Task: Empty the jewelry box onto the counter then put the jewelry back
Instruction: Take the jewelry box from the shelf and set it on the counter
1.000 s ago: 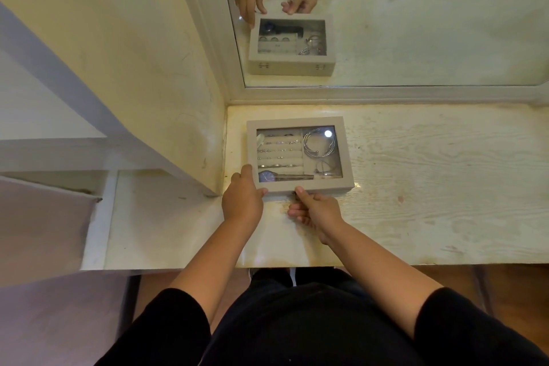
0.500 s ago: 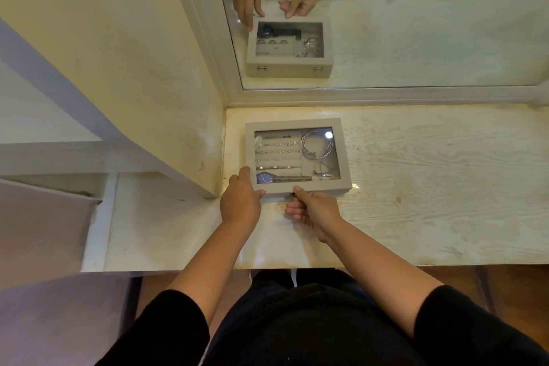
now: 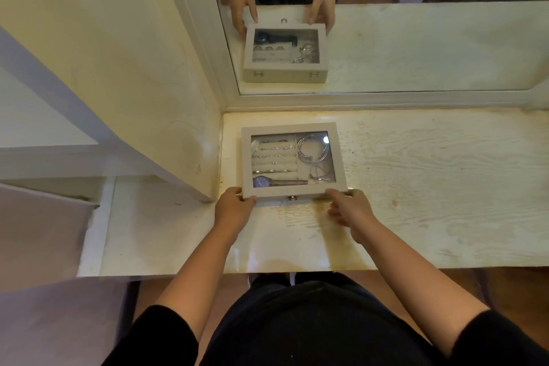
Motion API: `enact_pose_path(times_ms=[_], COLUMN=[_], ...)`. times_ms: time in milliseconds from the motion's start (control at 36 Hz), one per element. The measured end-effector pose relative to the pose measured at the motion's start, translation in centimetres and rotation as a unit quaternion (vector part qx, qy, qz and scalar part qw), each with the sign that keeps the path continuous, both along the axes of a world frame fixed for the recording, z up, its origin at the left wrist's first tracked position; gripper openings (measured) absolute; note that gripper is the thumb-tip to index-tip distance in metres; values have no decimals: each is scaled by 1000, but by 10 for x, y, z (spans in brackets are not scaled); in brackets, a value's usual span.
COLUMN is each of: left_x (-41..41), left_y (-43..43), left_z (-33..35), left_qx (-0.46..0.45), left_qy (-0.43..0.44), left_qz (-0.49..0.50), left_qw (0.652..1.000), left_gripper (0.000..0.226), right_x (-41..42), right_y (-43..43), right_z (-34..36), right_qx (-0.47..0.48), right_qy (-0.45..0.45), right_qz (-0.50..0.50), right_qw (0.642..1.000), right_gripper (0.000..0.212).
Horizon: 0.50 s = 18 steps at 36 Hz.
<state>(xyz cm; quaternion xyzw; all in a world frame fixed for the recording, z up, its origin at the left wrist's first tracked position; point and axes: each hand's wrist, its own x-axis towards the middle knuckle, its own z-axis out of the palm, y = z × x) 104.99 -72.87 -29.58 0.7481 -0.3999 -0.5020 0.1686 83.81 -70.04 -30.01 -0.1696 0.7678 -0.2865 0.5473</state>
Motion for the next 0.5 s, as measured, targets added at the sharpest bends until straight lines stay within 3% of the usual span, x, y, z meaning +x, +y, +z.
enact_pose_path(times_ms=[83,500], left_x=[-1,-15], left_y=[2,8], left_z=[-2,13], left_qx=[-15,-111], left_qy=[23,-55], left_qz=[29,4], left_qw=[999,992], left_gripper=[22,21], right_x=[-5,-16], right_y=[0,-2], right_z=[0,19], right_qx=[-45,-127], right_qy=[55,205], right_qz=[53,181], right_qw=[996,954], right_gripper=[40,21])
